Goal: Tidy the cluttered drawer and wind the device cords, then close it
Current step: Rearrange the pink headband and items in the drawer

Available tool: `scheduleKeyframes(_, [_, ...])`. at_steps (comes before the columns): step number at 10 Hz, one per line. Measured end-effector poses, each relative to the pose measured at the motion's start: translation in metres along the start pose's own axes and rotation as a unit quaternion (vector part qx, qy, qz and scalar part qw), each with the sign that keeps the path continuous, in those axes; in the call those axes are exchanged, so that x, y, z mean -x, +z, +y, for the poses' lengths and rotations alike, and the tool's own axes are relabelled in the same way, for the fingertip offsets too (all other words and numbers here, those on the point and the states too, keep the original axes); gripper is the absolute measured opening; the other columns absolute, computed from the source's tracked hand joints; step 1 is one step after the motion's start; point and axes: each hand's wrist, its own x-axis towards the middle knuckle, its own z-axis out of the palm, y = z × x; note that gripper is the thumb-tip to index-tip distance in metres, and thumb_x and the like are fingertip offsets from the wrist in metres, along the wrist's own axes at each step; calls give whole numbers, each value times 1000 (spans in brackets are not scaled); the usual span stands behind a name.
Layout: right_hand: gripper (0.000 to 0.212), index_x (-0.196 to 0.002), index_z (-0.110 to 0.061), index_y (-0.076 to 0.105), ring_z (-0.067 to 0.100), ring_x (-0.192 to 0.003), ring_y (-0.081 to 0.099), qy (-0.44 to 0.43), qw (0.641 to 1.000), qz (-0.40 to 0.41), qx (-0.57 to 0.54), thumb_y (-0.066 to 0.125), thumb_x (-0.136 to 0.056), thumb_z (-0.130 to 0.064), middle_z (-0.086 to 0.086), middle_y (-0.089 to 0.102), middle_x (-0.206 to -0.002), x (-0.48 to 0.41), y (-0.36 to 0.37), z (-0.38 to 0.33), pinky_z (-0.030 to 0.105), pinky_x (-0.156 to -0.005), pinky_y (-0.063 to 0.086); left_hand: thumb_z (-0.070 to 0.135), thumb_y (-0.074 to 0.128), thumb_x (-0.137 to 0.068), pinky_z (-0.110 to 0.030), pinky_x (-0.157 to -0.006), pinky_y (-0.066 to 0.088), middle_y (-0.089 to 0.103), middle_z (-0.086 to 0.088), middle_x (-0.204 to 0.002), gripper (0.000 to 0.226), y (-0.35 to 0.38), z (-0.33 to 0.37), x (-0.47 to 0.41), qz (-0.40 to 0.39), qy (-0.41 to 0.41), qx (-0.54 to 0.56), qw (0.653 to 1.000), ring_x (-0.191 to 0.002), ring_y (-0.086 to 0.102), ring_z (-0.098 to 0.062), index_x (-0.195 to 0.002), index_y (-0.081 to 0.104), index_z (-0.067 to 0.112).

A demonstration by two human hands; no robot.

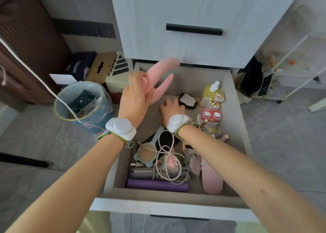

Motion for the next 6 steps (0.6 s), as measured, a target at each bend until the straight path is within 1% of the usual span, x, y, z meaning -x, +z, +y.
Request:
scheduleKeyframes(1, [48, -132, -20, 43, 34, -128, 34, -46, 997, -65, 2, 51, -85, -13, 10, 41, -136, 21, 8, 19, 44, -97, 37, 34, 47, -88, -34, -62, 43, 54, -18, -112, 39, 1, 9, -1, -41, 35, -55, 997, -82, 60, -35, -119, 32, 16])
scheduleKeyframes(2, [46, -139, -8, 39, 32, -130, 41, -58, 977, -195, -68, 46, -95, -16, 13, 41, -143, 20, 19, 23, 32, -102, 33, 41, 40, -88, -37, -65, 45, 55, -15, -113, 54, 10, 8, -3, -99, 33, -89, 991, -86, 61, -32, -124, 43, 1])
scheduleKeyframes(3, [47, -140, -3, 37, 33, -133, 38, -46, 976, -191, -90, 43, -96, -17, 19, 37, -146, 25, 18, 15, 34, -107, 30, 14, 53, -92, -34, -70, 42, 49, -18, -123, 42, 24, 7, -4, -120, -23, -53, 991, -94, 58, -35, -129, 38, 2])
scheduleKeyframes(4, [50, -137, -2, 41, 34, -128, 44, -11, 983, -135, -121, 49, -93, -23, 21, 43, -140, 22, 33, 10, 39, -103, 37, 19, 58, -88, -34, -69, 46, 40, -20, -127, 54, 41, 7, -9, -111, -56, -65, 990, -94, 57, -34, -134, 34, 9])
scheduleKeyframes(5, [36, -129, -6, 49, 29, -124, 47, -32, 988, -116, -97, 42, -96, -19, 13, 50, -135, 32, 26, 11, 32, -99, 37, 33, 72, -68, -34, -78, 52, 32, -17, -133, 68, 60, -9, -14, -127, -47, -198, 971, -112, 49, -32, -127, 41, 18])
scheduleKeyframes(6, [30, -120, -9, 55, 28, -118, 51, -43, 991, -80, -94, 37, -96, -13, 12, 54, -129, 41, 22, 12, 31, -93, 41, 29, 64, -78, -32, -87, 50, 45, -9, -132, 46, 65, -17, -24, -100, 17, -427, 899, -115, 53, -24, -121, 53, 18])
